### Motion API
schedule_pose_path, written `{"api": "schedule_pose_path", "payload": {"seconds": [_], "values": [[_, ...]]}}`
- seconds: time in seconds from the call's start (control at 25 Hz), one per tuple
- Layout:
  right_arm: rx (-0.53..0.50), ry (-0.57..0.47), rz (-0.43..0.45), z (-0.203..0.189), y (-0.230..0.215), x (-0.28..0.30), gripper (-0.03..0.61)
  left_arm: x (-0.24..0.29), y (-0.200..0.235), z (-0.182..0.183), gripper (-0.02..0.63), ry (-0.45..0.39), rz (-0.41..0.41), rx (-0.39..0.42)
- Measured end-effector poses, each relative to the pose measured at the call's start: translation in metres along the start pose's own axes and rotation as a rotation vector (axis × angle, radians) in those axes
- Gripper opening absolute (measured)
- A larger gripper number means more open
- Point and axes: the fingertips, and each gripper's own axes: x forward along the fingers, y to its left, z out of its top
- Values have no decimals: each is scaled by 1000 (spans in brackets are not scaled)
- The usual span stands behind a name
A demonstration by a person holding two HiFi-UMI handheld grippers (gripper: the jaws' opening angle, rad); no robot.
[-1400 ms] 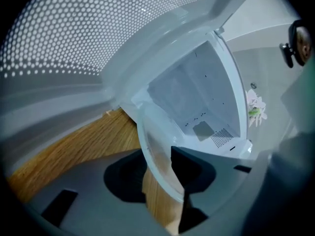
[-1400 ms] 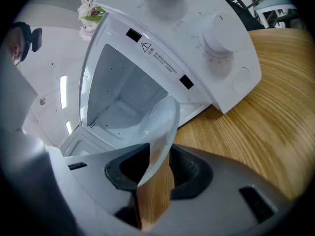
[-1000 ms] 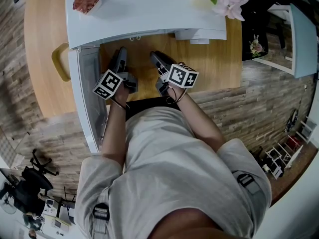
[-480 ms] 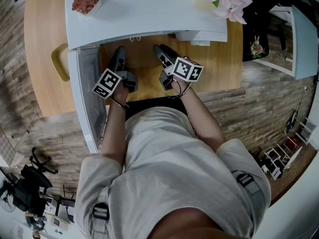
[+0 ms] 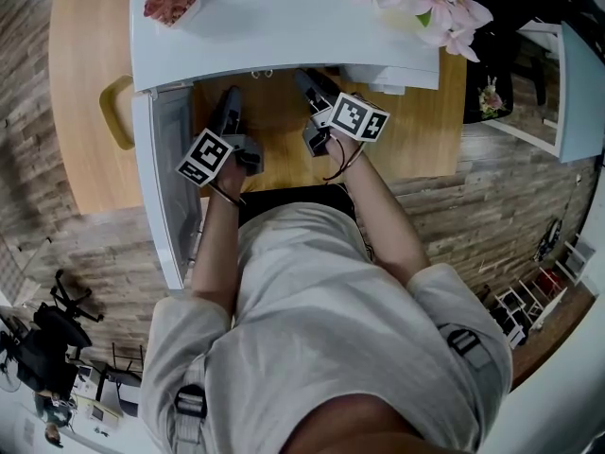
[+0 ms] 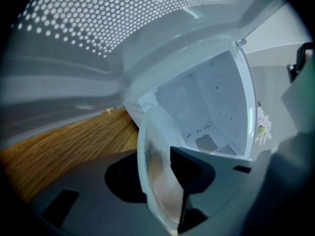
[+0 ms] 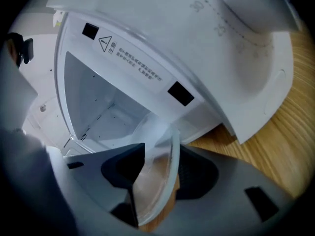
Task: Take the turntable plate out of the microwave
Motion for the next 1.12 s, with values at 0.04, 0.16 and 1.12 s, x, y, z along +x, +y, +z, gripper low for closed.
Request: {"api": "schedule_pose_path", "payload": {"seconds": [0.04, 0.16, 1.12], "values": [[2, 2, -1, 1, 0, 1, 195, 0, 0, 0, 153, 0, 0, -2], [7, 9, -1, -1, 0, 2, 188, 1, 0, 0, 153, -1, 0, -5], [-1, -6, 21, -2, 7, -8, 138, -6, -6, 4, 127, 0, -41, 54]]}}
